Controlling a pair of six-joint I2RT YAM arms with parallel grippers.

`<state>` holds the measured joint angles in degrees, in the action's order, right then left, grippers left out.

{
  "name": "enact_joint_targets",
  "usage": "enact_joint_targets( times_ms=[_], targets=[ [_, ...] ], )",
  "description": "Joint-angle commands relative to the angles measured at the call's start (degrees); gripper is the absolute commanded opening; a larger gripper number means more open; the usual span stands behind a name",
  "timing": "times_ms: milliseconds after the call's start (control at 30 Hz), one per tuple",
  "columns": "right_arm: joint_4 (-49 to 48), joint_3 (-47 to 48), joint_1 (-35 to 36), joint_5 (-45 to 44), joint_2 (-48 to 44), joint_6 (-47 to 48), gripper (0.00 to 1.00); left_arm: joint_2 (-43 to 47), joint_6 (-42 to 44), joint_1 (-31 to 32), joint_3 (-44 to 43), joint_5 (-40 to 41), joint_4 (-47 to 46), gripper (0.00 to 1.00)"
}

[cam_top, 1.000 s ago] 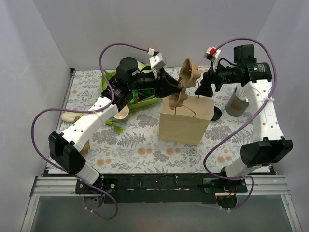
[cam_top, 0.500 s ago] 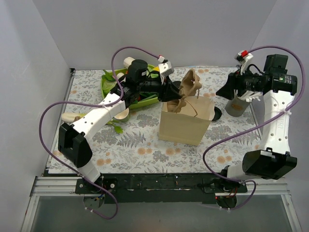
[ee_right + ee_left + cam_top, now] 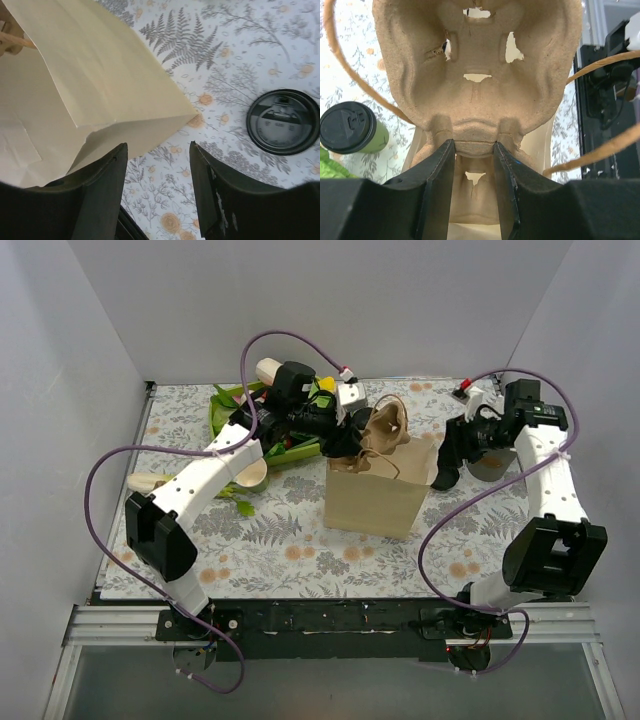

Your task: Pack the takeout coffee

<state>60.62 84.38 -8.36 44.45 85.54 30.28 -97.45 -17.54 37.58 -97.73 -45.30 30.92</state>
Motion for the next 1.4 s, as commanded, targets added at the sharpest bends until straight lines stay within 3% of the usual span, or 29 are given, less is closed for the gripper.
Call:
enact_joint_targets(
  times_ms=[0, 300, 800, 1033, 1367],
  targets=[
    [-1.4, -2.7, 5.4, -0.2, 0.4, -0.9, 0.6, 3.4, 9.4, 0.9, -3.9, 4.0, 13.6, 0.0],
    [-4.5, -2.1, 15.2, 0.6, 4.4, -5.1, 0.6, 1.5, 17.4, 2.7, -11.3, 12.3, 28.0, 0.0],
    [-4.5, -4.7, 15.7, 2.5, 3.5, -7.9, 0.6, -5.4, 12.4, 5.2, -20.4, 25.0, 46.2, 0.0],
    [-4.9, -6.2, 15.7, 1.3, 1.5, -8.4, 0.61, -9.8, 14.1, 7.8, -25.4, 32.8, 48.1, 0.0],
    [-5.9, -11.2, 15.6, 1.7, -2.7, -8.8, 0.62, -8.4, 13.3, 10.1, -20.0, 35.9, 48.2, 0.0]
  ],
)
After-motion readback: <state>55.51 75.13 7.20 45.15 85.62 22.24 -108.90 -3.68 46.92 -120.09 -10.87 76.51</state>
